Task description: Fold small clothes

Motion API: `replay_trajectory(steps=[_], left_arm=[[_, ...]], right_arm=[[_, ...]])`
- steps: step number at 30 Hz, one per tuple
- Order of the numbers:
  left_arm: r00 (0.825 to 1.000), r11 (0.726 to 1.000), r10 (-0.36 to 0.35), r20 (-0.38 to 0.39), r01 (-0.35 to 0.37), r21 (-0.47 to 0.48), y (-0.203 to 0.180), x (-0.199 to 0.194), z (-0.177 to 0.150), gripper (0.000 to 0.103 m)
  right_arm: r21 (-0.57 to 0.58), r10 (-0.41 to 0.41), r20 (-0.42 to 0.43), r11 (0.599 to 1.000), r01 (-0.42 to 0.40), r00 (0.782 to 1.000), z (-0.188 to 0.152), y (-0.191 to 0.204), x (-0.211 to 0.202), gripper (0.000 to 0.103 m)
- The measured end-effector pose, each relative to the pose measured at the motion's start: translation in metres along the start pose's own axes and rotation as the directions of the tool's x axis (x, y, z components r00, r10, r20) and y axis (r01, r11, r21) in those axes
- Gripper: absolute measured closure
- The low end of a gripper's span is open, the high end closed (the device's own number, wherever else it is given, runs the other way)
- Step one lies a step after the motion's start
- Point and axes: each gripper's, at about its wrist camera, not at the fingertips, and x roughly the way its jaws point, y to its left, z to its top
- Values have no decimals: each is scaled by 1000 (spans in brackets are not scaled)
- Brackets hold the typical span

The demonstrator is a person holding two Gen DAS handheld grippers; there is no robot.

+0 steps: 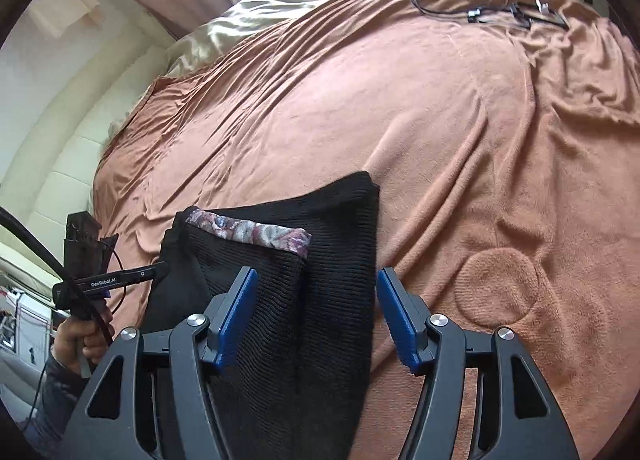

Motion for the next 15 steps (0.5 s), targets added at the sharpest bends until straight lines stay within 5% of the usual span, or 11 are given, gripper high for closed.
replay_trajectory(steps=[9, 15], left_arm=[[1000, 1000, -19, 6, 19, -8, 3, 4, 3, 64], [999, 999, -39, 13, 40, -19, 6, 10, 9, 64]], right_arm=[[114, 220, -85, 971, -210, 972, -3, -35, 31, 43], [110, 243, -109, 967, -231, 964, 11, -37, 52, 43]])
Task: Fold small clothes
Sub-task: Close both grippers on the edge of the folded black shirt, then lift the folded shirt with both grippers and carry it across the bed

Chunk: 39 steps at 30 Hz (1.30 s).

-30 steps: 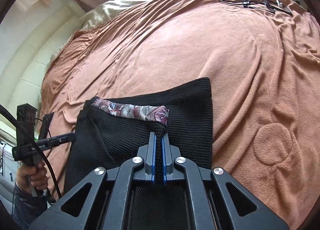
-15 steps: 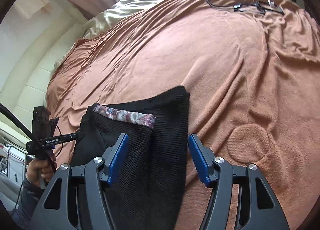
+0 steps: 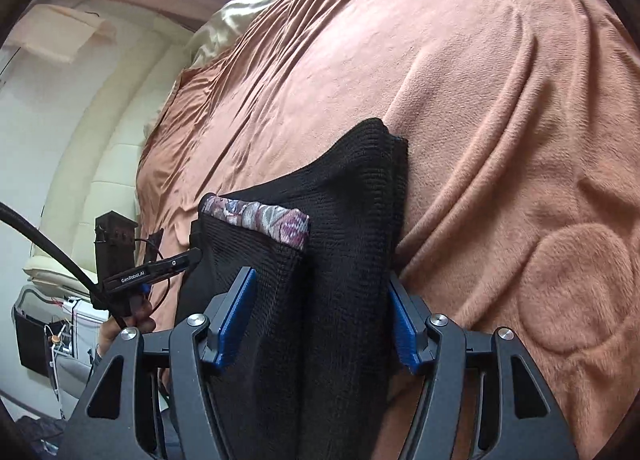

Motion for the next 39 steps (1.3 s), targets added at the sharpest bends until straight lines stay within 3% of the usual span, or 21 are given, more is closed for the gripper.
replay_trajectory(steps=[6, 9, 11, 16, 26, 39], left_arm=[[1000, 1000, -16, 23, 16, -3, 0, 5, 5, 64], [999, 1000, -1, 32, 1, 7, -3, 5, 7, 74], [999, 1000, -12, 30, 12, 2, -5, 4, 8, 86], [998, 1000, -16, 65, 15, 21, -14, -12, 5, 95], [986, 995, -68, 155, 57, 77, -43, -75, -10, 95], [958, 986, -114, 263, 76, 148, -82, -160, -52, 96]], right_arm=[[-20, 30, -7, 999, -30, 1000, 10, -6, 10, 46], [-47, -18, -19, 999, 17, 1000, 14, -3, 18, 64], [-75, -59, -16, 996, 57, 998, 13, 2, 14, 80], [-137, -114, 31, 984, 117, 993, 6, 31, -1, 90], [-252, -150, 111, 952, 174, 982, -28, 100, -35, 91], [-322, -123, 228, 927, 194, 966, -100, 158, -121, 92]])
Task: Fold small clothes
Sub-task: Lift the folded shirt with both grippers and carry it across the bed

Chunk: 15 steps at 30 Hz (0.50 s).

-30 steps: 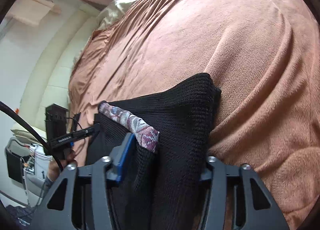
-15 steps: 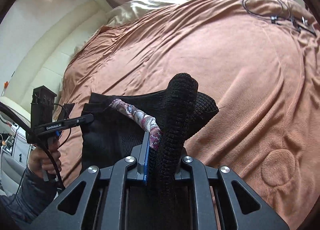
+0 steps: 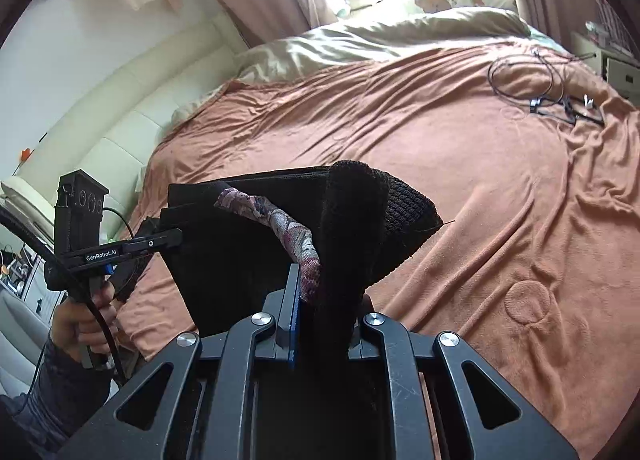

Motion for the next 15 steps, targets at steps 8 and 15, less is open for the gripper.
replay_trajectory(steps=[8, 15], left_arm=[[995, 999, -21, 95, 16, 52, -39, -71, -18, 97], [982, 996, -33, 185, 17, 90, -66, -141, -34, 97]], right_arm=[[-44, -2, 91, 999, 6, 996, -33, 36, -75, 93], [-102, 10, 166, 995, 7, 986, -60, 81, -131, 93]])
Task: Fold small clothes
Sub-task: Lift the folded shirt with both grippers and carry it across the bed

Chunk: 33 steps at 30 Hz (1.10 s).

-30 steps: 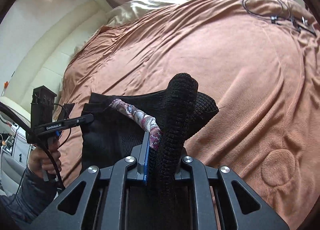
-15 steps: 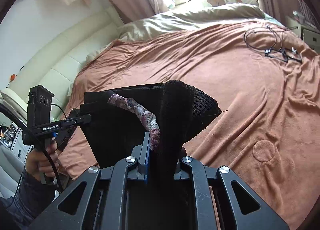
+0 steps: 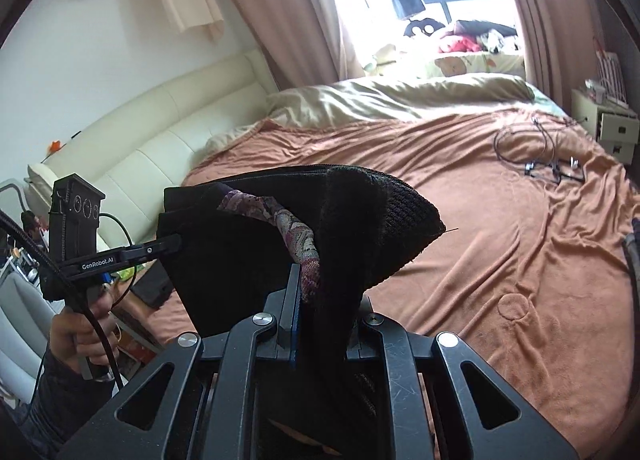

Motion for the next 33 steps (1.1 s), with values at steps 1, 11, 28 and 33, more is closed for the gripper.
replay_trajectory(steps=[1, 11, 28, 33], left_arm=[[1000, 1000, 1, 17, -1, 6, -4, -12, 0, 97], [990, 998, 35, 136, -41, 44, -23, -116, -14, 97], [963, 992, 121, 240, -123, -5, 7, -221, -61, 97], [955, 991, 134, 265, -130, -34, 28, -244, -69, 97]], right_arm=[[-8, 6, 17, 1000, -5, 1000, -1, 9, -10, 93], [-97, 69, 95, 993, -60, 993, -31, 83, -76, 93], [-150, 187, 53, 973, -177, 981, -57, 125, -83, 93], [-161, 219, 36, 964, -211, 975, -45, 132, -68, 93]])
